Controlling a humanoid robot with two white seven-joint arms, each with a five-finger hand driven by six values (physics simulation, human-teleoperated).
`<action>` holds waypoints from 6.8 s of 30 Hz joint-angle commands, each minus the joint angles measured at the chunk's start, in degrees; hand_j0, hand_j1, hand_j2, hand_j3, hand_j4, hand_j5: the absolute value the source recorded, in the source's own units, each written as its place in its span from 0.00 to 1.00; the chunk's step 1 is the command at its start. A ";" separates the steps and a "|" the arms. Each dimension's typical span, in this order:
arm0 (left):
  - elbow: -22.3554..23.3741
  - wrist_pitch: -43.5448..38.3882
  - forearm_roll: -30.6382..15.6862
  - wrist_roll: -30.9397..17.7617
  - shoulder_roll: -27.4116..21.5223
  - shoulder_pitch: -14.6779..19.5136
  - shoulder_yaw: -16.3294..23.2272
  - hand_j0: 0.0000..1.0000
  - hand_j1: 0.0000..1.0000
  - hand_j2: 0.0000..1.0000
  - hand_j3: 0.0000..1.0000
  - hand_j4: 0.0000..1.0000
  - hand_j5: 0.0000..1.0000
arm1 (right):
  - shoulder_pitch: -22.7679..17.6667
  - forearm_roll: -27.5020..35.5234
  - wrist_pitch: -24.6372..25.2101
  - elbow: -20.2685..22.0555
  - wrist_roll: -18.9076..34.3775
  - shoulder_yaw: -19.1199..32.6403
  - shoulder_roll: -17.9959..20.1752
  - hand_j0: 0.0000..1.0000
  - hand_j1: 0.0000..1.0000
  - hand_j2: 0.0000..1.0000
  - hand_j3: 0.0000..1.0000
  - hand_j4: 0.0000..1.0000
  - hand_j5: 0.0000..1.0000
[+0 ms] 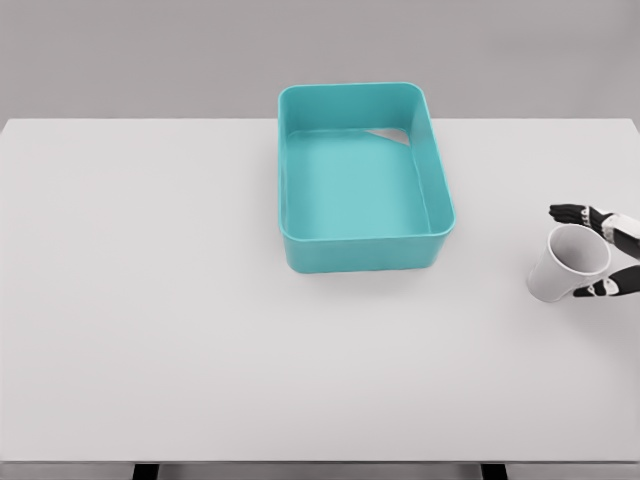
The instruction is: Put the paper cup into the basket with your right arm
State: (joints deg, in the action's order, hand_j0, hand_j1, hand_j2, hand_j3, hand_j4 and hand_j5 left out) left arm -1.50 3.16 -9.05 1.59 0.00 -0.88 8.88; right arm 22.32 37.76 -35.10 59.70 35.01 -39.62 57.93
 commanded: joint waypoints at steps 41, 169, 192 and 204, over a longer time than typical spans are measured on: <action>0.00 0.00 -0.09 -0.01 0.00 0.00 0.00 1.00 1.00 1.00 1.00 1.00 1.00 | 0.00 0.20 0.10 3.67 -0.01 6.66 -1.42 0.86 0.86 0.86 0.86 0.86 0.86; 0.00 0.00 0.00 -0.01 0.00 0.00 0.00 1.00 1.00 1.00 1.00 1.00 1.00 | 21.45 -78.81 36.06 12.37 -0.01 6.22 -45.98 1.00 1.00 1.00 1.00 1.00 1.00; 0.00 0.00 0.00 -0.01 0.00 0.00 0.00 1.00 1.00 1.00 1.00 1.00 1.00 | -6.41 -38.99 25.69 27.40 -0.01 44.72 -26.03 1.00 1.00 1.00 1.00 1.00 1.00; 0.00 0.00 0.00 -0.01 0.00 0.00 0.00 1.00 1.00 1.00 1.00 1.00 1.00 | -6.68 -40.22 25.69 25.03 -0.01 44.72 -27.26 1.00 1.00 1.00 1.00 1.00 1.00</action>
State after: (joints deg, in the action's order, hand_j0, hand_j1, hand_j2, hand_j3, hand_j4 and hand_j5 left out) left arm -1.50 3.16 -9.06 1.59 0.00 -0.88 8.88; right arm 15.73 -2.76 -9.48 84.51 35.02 5.06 30.77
